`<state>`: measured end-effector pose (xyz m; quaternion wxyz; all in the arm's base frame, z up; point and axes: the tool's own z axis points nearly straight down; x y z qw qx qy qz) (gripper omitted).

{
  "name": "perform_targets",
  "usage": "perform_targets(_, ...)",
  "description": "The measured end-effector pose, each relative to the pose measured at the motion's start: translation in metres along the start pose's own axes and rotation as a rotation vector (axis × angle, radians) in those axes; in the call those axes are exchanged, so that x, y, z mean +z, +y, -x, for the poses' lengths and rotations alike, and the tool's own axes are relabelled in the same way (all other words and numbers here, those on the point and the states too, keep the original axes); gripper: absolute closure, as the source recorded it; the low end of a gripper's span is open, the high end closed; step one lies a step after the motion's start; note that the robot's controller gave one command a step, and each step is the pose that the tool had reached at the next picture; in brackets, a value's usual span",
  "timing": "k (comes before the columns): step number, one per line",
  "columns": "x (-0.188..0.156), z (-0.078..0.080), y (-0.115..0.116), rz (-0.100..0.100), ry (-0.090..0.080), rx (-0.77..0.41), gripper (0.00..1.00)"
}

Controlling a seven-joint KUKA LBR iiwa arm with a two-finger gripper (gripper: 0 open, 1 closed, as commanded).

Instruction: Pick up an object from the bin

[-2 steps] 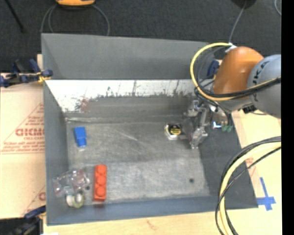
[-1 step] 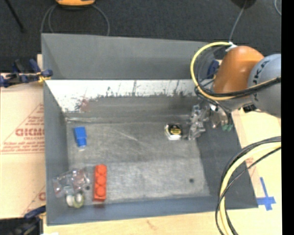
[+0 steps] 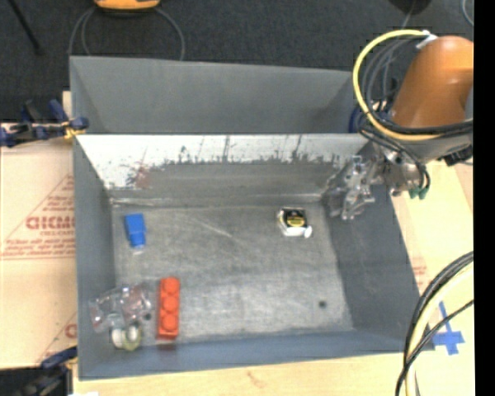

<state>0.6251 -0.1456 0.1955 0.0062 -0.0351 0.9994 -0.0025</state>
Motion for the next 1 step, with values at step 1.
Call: perform_targets(1, -0.0808, 0.0196, -0.0097, 0.002, 0.002, -0.274, 1.00)
